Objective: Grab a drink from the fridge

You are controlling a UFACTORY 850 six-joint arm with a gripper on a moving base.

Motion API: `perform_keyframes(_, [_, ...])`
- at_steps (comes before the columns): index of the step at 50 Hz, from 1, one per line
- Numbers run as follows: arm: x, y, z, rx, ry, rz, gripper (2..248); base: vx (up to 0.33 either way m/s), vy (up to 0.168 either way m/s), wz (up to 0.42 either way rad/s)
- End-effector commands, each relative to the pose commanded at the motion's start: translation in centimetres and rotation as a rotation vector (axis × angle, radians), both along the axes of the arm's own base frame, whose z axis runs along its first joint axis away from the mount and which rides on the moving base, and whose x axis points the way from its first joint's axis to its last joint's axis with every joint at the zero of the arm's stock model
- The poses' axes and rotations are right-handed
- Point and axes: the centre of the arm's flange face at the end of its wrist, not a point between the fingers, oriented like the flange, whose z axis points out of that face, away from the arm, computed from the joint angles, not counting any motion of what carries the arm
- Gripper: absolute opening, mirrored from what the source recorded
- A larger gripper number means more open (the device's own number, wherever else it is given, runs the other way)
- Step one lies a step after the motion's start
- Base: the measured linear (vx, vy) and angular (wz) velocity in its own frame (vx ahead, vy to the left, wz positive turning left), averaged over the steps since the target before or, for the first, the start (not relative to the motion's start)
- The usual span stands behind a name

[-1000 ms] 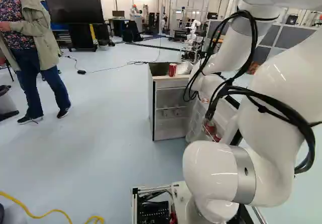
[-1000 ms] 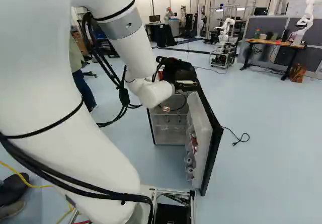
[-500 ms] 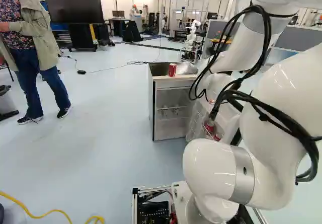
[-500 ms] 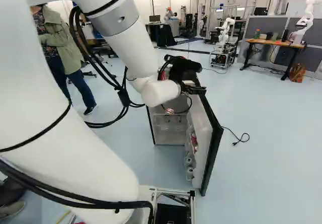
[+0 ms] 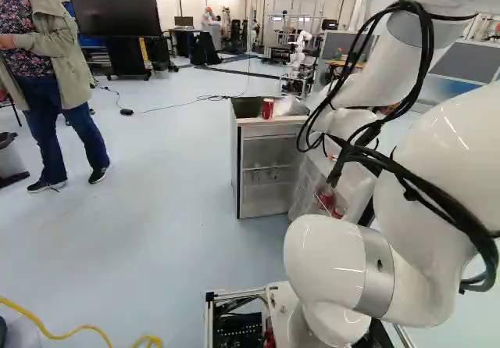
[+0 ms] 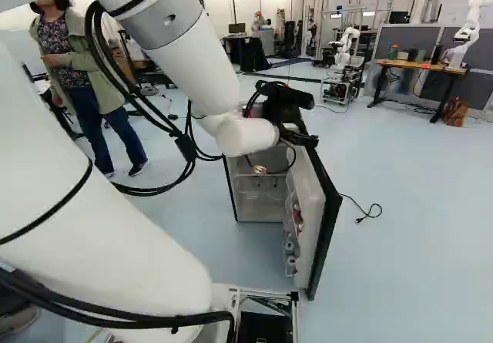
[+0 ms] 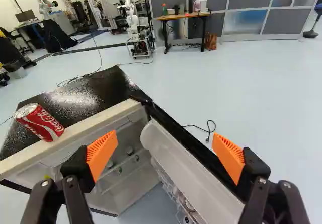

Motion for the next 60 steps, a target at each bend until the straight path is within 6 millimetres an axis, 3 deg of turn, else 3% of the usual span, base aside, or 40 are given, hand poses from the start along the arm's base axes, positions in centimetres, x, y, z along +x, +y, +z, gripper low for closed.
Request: perform_keyframes(60, [0.9, -7.8, 3.4, 0.179, 0.234, -0.135, 247, 0.000, 0.000, 0.000])
